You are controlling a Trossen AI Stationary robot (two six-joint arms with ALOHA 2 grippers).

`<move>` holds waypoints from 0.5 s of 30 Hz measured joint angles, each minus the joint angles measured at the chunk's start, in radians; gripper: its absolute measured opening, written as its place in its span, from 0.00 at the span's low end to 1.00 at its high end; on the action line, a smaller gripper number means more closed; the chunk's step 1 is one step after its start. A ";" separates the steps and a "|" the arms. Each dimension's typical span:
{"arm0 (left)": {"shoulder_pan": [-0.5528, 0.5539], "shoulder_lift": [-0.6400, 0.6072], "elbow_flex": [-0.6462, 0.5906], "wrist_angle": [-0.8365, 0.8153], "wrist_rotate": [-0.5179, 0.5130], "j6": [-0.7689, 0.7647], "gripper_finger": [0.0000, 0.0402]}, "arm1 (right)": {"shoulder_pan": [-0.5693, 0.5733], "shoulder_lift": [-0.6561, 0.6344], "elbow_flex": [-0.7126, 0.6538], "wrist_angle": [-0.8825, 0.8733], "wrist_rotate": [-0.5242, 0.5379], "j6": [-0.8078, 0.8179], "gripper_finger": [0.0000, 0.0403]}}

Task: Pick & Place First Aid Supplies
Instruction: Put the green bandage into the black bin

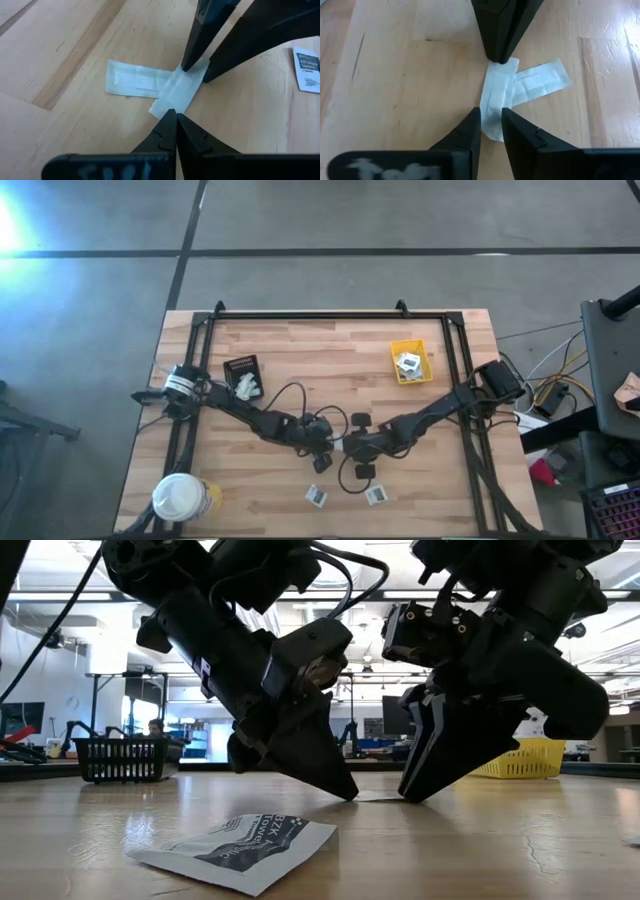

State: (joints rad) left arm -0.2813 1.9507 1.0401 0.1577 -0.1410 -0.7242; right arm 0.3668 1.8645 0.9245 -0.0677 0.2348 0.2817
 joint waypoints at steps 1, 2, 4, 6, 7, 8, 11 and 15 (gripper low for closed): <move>0.000 0.000 0.000 0.000 0.000 0.000 0.02 | 0.000 0.000 0.000 0.000 0.000 0.000 0.17; 0.000 0.000 0.000 0.000 0.000 0.000 0.02 | 0.000 0.000 0.000 -0.001 0.000 0.000 0.16; 0.003 0.000 0.000 0.000 0.000 0.000 0.02 | 0.001 0.000 0.001 -0.004 0.003 0.003 0.13; 0.003 0.000 0.000 0.000 0.000 0.000 0.02 | 0.001 0.000 0.001 -0.005 0.006 0.003 0.09; 0.003 0.000 0.000 0.000 0.000 0.000 0.02 | 0.002 0.000 0.001 -0.006 0.006 0.003 0.06; 0.003 0.000 0.000 0.000 0.000 0.000 0.02 | 0.001 0.000 0.001 -0.007 0.007 0.001 0.04; 0.003 0.000 0.000 0.000 0.009 0.001 0.02 | 0.001 0.000 0.001 -0.008 0.008 0.001 0.02; 0.003 -0.005 0.000 -0.004 0.012 0.029 0.02 | 0.001 0.000 0.001 -0.008 0.008 0.004 0.02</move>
State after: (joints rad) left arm -0.2779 1.9453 1.0405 0.1536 -0.1288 -0.6953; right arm 0.3679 1.8645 0.9253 -0.0758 0.2424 0.2857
